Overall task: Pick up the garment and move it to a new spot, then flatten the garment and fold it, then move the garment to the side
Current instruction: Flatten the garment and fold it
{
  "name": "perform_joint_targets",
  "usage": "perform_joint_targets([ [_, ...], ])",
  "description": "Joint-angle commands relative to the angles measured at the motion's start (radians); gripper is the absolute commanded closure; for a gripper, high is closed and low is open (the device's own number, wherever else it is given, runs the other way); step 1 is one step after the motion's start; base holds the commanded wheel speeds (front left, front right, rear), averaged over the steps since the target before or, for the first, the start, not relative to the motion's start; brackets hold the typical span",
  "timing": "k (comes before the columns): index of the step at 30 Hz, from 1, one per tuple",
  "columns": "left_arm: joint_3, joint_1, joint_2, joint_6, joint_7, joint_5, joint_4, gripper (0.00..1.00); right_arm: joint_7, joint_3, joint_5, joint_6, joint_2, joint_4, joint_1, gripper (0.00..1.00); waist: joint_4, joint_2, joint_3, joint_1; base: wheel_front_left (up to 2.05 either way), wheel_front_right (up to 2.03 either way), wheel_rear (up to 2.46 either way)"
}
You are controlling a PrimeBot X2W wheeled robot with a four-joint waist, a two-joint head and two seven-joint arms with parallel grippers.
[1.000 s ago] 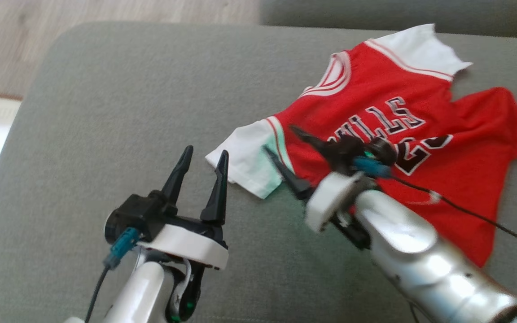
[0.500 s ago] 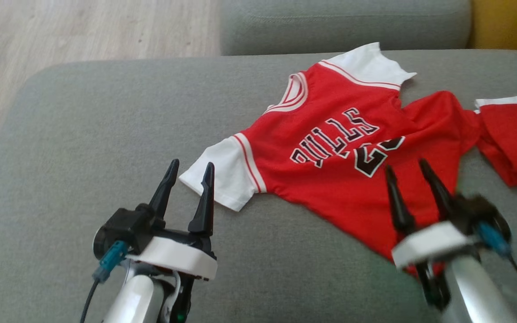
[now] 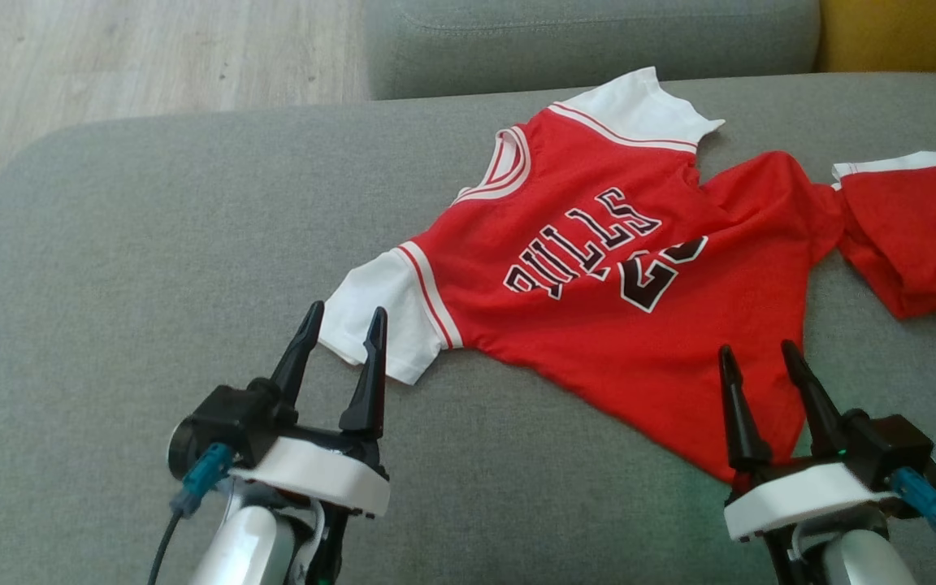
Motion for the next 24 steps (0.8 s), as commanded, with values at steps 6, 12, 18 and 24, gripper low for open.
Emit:
perform_joint_targets([
  [6, 0.063, -0.082, 0.005, 0.038, -0.005, 0.092, 0.063, 0.00, 0.018, 0.024, 0.004, 0.007, -0.003, -0.066, -0.036, 0.00, -0.008, 0.0000, 0.029, 0.0000, 0.00, 0.00, 0.00],
  [12, 0.078, -0.176, 0.024, 0.059, -0.005, 0.153, 0.245, 0.00, 0.025, 0.031, 0.001, 0.007, -0.003, -0.074, -0.041, 0.00, -0.016, 0.0000, 0.051, 0.0000, 0.00, 0.00, 0.00],
  [18, 0.058, -0.295, 0.054, 0.052, 0.017, 0.193, 0.465, 0.00, 0.025, 0.038, 0.004, 0.007, -0.003, -0.077, -0.048, 0.00, -0.033, 0.0000, 0.074, 0.0000, 0.00, 0.00, 0.00],
  [24, 0.045, -0.374, 0.061, 0.044, 0.031, 0.200, 0.602, 0.00, 0.025, 0.039, 0.002, 0.007, -0.003, -0.081, -0.051, 0.00, -0.041, 0.0000, 0.094, 0.0000, 0.00, 0.00, 0.00],
])
